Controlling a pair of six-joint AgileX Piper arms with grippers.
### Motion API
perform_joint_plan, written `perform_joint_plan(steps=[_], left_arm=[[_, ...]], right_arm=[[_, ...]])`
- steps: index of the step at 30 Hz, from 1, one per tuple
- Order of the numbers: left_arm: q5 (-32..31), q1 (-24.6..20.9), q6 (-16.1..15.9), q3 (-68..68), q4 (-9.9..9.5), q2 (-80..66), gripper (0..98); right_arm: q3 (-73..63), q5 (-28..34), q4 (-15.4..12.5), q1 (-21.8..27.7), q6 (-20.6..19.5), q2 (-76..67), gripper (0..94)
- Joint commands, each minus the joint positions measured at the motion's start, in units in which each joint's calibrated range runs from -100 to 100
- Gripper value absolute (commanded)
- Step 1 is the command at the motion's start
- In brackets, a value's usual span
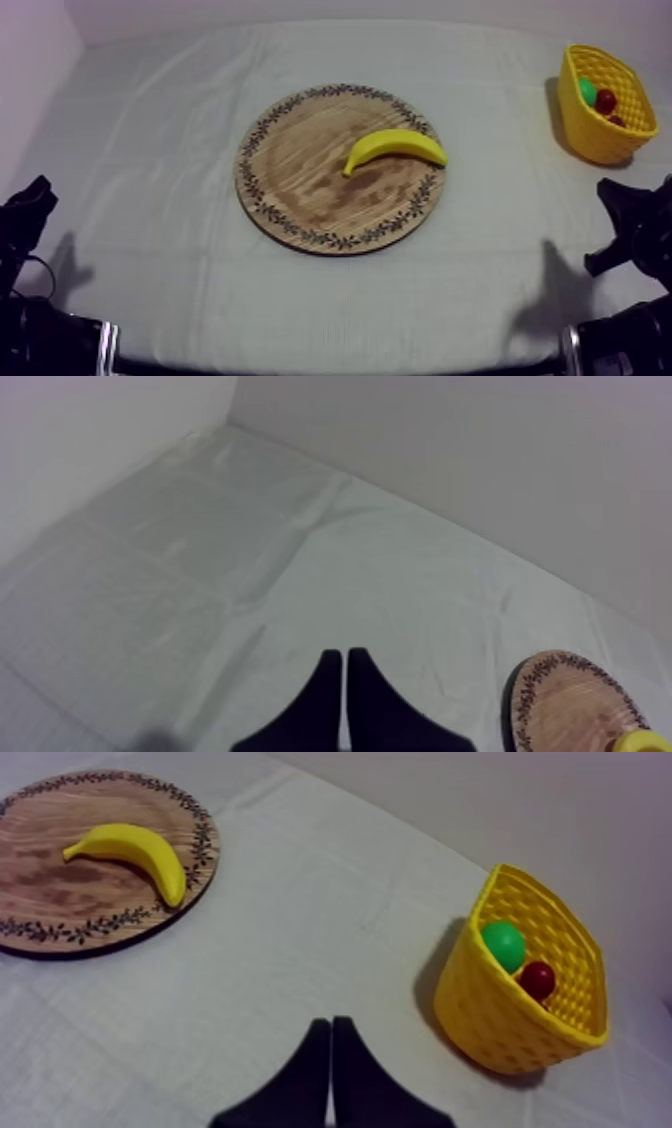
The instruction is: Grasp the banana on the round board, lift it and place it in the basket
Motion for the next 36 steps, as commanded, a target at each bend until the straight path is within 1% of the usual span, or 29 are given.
perform_joint_plan(steps=[1,5,10,13,16,21,26,30,36], left_arm=[[0.0,0.0,0.0,0.0,-0.02,0.0,0.1],[0.0,0.0,0.0,0.0,-0.02,0.0,0.1],[0.0,0.0,0.0,0.0,-0.02,0.0,0.1],[0.0,0.0,0.0,0.0,-0.02,0.0,0.1],[0.0,0.0,0.0,0.0,-0.02,0.0,0.1],[0.0,0.0,0.0,0.0,-0.02,0.0,0.1],[0.0,0.0,0.0,0.0,-0.02,0.0,0.1],[0.0,0.0,0.0,0.0,-0.02,0.0,0.1],[0.0,0.0,0.0,0.0,-0.02,0.0,0.1]], right_arm=[[0.0,-0.1,0.1,0.1,-2.4,0.0,0.5],[0.0,-0.1,0.4,0.0,-2.1,0.0,0.4],[-1.1,-0.2,2.7,-0.5,-3.2,2.5,0.3],[-5.6,1.4,4.3,-1.5,-5.0,6.6,0.3],[-13.9,5.0,4.4,-2.3,-6.1,12.8,0.2],[-30.9,12.9,3.2,-3.0,-6.8,25.4,0.2],[-46.9,19.2,1.9,-3.5,-6.8,38.5,0.2],[-57.8,24.7,0.8,-4.2,-6.1,48.4,0.2],[-72.7,34.6,-0.7,-6.9,-3.4,63.1,0.2]])
